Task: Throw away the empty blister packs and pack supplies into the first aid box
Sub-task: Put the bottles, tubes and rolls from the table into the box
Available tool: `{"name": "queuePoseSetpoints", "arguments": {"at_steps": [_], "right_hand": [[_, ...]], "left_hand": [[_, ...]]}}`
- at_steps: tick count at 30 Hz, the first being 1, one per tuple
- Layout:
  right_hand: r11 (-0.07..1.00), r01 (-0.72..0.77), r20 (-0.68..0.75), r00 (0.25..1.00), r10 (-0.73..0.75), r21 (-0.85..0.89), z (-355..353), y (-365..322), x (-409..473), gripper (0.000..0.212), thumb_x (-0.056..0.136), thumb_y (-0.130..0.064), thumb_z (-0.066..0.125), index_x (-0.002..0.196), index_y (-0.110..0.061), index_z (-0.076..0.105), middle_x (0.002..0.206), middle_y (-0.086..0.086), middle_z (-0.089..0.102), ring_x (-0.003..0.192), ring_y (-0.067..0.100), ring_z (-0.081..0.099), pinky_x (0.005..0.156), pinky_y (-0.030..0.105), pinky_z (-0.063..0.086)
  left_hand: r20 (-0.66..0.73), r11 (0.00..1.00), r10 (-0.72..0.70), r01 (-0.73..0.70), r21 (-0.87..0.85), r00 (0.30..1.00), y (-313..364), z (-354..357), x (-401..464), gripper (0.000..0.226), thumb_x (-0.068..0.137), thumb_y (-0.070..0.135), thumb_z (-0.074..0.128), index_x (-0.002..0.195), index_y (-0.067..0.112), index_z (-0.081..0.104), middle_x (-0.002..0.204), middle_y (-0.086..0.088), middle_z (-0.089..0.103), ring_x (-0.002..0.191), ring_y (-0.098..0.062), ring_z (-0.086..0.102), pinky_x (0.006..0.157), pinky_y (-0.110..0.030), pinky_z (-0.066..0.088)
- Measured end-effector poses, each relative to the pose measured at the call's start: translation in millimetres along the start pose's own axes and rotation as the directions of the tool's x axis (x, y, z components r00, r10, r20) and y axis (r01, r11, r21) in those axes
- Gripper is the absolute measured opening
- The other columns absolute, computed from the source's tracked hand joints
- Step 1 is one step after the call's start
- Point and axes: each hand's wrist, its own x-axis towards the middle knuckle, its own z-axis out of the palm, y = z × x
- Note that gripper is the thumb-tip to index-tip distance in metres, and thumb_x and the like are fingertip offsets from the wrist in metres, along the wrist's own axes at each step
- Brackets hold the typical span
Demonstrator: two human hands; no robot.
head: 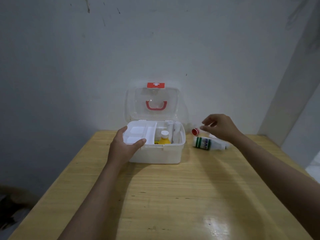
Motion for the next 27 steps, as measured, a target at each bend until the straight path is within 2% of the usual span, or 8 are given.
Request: {"name": "queuePoseSetpoints", "arguments": {"at_steps": [3, 7, 13, 16, 20, 24, 25, 27], "right_hand": [[0.988, -0.04, 0.05, 0.998, 0.048, -0.151, -5.9, 34.0, -22.6, 0.025, 0.073, -0.027, 0.078, 0.094, -0.016, 0.07, 0.092, 0.0, 0.069, 0.078, 0.012, 0.061, 0.067, 0.026, 0.049], [0.964, -0.099, 0.079, 0.989, 0.122, -0.249, 0.8, 59.6, -41.8, 0.028, 0.069, -0.023, 0.078, 0.095, -0.021, 0.069, 0.1, 0.0, 0.067, 0.083, 0.016, 0.059, 0.074, 0.038, 0.054], [0.961, -0.033, 0.049, 0.998, 0.048, -0.274, 13.4, 63.0, -47.9, 0.023, 0.071, -0.014, 0.073, 0.093, -0.014, 0.069, 0.093, 0.007, 0.066, 0.077, 0.019, 0.058, 0.066, 0.031, 0.048], [0.988, -0.018, -0.016, 1.0, 0.016, -0.153, 12.1, 58.0, -50.5, 0.019, 0.072, -0.012, 0.072, 0.091, -0.01, 0.071, 0.088, 0.007, 0.067, 0.074, 0.019, 0.06, 0.065, 0.028, 0.045], [0.983, -0.119, -0.132, 0.982, 0.137, 0.138, 3.2, 41.0, -48.4, 0.012, 0.076, -0.011, 0.07, 0.087, -0.008, 0.073, 0.079, 0.003, 0.069, 0.067, 0.015, 0.064, 0.058, 0.023, 0.048], [0.94, -0.154, -0.156, 0.965, 0.208, 0.303, -7.6, 27.4, -41.1, 0.003, 0.079, -0.012, 0.07, 0.08, -0.011, 0.072, 0.08, 0.008, 0.072, 0.068, 0.023, 0.067, 0.066, 0.04, 0.059], [0.922, -0.152, -0.166, 0.961, 0.222, 0.356, -11.8, 22.4, -39.7, 0.003, 0.08, -0.011, 0.07, 0.081, -0.01, 0.072, 0.081, 0.01, 0.071, 0.068, 0.024, 0.067, 0.067, 0.041, 0.06], [0.89, -0.131, -0.19, 0.954, 0.233, 0.437, -21.6, 9.0, -37.7, 0.004, 0.081, -0.009, 0.069, 0.084, -0.008, 0.071, 0.083, 0.013, 0.07, 0.067, 0.02, 0.066, 0.06, 0.031, 0.06]], "left_hand": [[-0.007, 1.0, 0.005, -0.005, -0.005, 1.0, -0.4, 0.5, 0.1, 0.087, 0.067, 0.047, 0.08, 0.14, 0.023, 0.039, 0.142, -0.003, 0.046, 0.125, -0.026, 0.046, 0.096, -0.046, 0.048], [-0.021, 1.0, 0.003, -0.003, 0.003, 1.0, -0.1, 1.6, -0.9, 0.085, 0.069, 0.044, 0.079, 0.14, 0.023, 0.039, 0.142, -0.003, 0.046, 0.125, -0.026, 0.046, 0.092, -0.042, 0.047], [-0.021, 1.0, -0.003, 0.003, 0.0, 1.0, 0.7, 0.7, -0.6, 0.084, 0.069, 0.042, 0.08, 0.14, 0.023, 0.039, 0.142, -0.003, 0.046, 0.125, -0.025, 0.046, 0.093, -0.042, 0.047], [-0.017, 1.0, 0.001, -0.001, -0.01, 1.0, -0.3, 0.5, -0.3, 0.084, 0.068, 0.042, 0.08, 0.14, 0.022, 0.04, 0.141, -0.003, 0.047, 0.124, -0.025, 0.046, 0.093, -0.041, 0.046], [-0.01, 1.0, 0.0, 0.0, -0.014, 1.0, -0.3, 0.3, -0.8, 0.085, 0.069, 0.043, 0.079, 0.141, 0.022, 0.039, 0.142, -0.003, 0.046, 0.125, -0.026, 0.046, 0.094, -0.042, 0.047], [0.006, 0.999, -0.003, 0.004, -0.036, 1.0, -1.6, -1.4, -1.5, 0.088, 0.066, 0.047, 0.08, 0.14, 0.024, 0.039, 0.141, -0.002, 0.047, 0.124, -0.026, 0.047, 0.096, -0.046, 0.047], [0.009, 0.999, -0.005, 0.006, -0.041, 1.0, -1.9, -1.5, -1.5, 0.088, 0.066, 0.048, 0.08, 0.14, 0.024, 0.039, 0.14, -0.002, 0.048, 0.124, -0.025, 0.047, 0.096, -0.046, 0.048], [0.007, 0.999, -0.012, 0.012, -0.043, 1.0, -2.0, -1.4, -1.6, 0.089, 0.064, 0.05, 0.08, 0.14, 0.026, 0.039, 0.14, -0.001, 0.048, 0.124, -0.025, 0.047, 0.097, -0.046, 0.048]]}}
